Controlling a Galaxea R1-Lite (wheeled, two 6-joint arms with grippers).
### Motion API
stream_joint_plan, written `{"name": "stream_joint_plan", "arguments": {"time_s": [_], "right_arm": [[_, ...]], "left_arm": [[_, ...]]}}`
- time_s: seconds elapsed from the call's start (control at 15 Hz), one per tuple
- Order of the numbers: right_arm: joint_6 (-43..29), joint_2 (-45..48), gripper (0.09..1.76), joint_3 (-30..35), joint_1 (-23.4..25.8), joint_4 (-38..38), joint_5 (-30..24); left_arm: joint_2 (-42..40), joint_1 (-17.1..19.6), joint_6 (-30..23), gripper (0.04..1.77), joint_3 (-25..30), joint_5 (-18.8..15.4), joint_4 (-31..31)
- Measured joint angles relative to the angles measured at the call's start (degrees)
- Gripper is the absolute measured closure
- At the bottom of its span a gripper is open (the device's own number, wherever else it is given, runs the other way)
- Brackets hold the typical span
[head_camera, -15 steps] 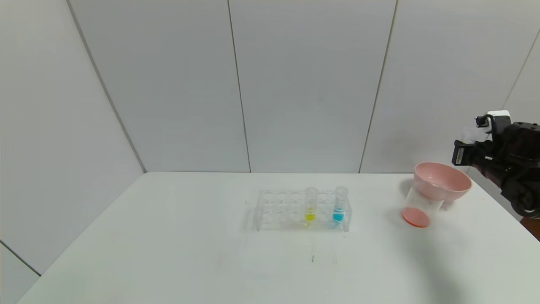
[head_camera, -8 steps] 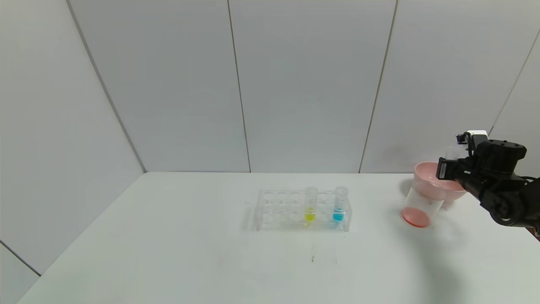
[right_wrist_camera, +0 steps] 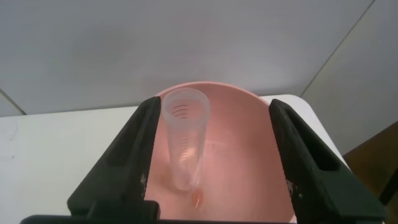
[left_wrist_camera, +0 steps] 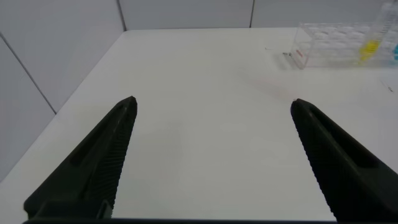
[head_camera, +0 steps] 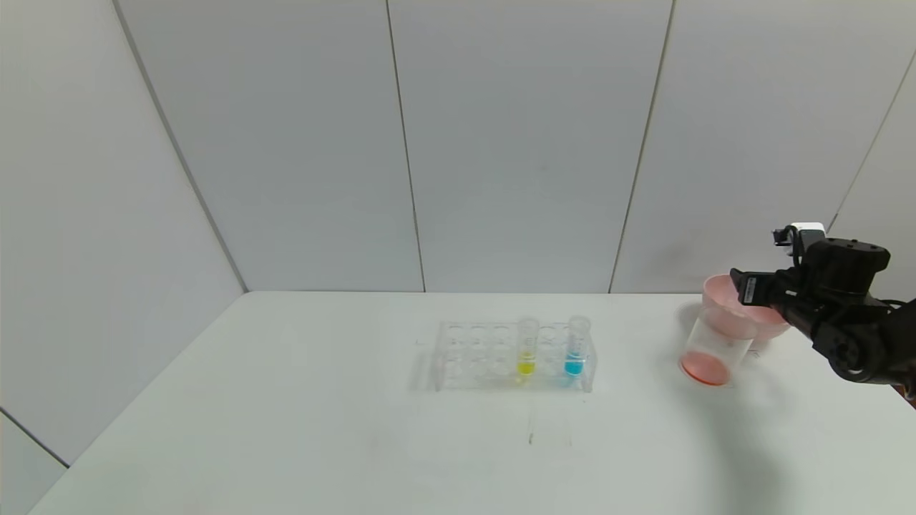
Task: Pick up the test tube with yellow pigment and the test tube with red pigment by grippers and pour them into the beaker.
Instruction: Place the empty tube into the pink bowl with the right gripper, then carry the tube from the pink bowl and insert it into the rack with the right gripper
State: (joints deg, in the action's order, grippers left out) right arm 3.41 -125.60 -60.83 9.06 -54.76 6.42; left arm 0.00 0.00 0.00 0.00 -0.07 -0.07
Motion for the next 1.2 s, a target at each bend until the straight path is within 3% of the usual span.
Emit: {"name": "stream_joint_plan", "arguments": {"time_s": [0.4,0.67,0.8,0.93,1.2], "right_arm": [[-0.52,8.29,0.35,-1.40,1.99,4.79,-1.04],[-6.31,20.22,0.27,-0.66,-1.68,13.93,-0.93],[-10.36,27.81,0.24,3.19,-7.13,18.31,-0.22],[-12.78,34.87,0.21,11.03,-16.19,20.00,3.36],[-15.35,42.39,0.18,28.31,-35.54,11.08,16.29]], "left_arm": [[0.00,0.00,0.00,0.05,0.00,-0.02,0.00],[0.00,0.00,0.00,0.05,0.00,-0.02,0.00],[0.00,0.00,0.00,0.05,0.00,-0.02,0.00],[0.00,0.00,0.00,0.05,0.00,-0.02,0.00],[0.00,0.00,0.00,0.05,0.00,-0.02,0.00]]}}
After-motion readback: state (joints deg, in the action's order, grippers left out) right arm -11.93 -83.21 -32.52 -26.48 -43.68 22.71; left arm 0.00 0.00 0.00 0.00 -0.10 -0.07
